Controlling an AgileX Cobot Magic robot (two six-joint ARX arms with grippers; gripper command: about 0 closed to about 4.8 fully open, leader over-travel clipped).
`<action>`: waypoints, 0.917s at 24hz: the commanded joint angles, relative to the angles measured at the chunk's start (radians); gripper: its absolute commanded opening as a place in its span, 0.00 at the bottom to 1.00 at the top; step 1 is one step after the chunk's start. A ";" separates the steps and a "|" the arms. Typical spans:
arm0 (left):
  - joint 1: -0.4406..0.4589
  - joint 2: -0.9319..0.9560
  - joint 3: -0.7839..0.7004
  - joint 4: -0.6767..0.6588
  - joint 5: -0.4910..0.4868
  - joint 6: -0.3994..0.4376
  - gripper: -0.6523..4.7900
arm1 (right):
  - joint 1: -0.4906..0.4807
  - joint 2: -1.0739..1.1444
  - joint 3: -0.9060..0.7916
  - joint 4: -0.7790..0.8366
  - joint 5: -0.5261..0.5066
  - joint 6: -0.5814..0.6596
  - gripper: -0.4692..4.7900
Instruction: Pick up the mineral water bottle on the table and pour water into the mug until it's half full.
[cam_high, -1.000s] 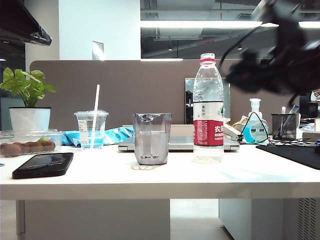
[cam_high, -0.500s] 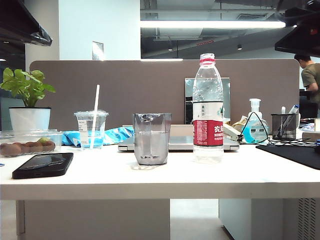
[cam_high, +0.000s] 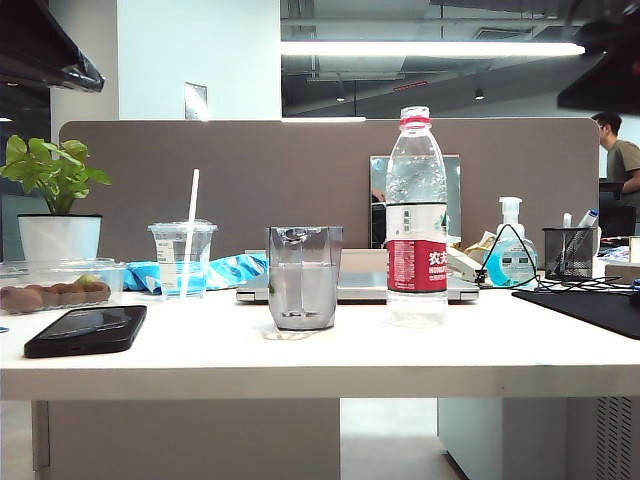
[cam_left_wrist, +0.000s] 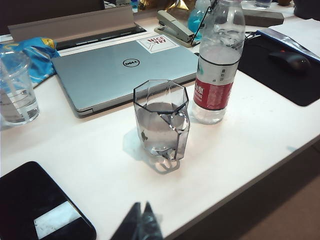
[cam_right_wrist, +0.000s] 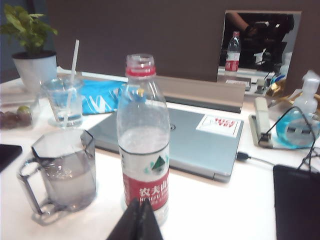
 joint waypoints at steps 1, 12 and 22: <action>0.000 -0.002 0.002 0.011 0.003 0.001 0.11 | -0.051 -0.154 0.000 -0.141 -0.004 0.001 0.09; -0.001 -0.001 0.002 0.011 0.003 0.001 0.11 | -0.362 -0.645 -0.105 -0.455 -0.028 0.047 0.09; 0.000 -0.001 0.002 0.011 0.003 0.000 0.11 | -0.380 -0.699 -0.185 -0.591 -0.028 0.105 0.09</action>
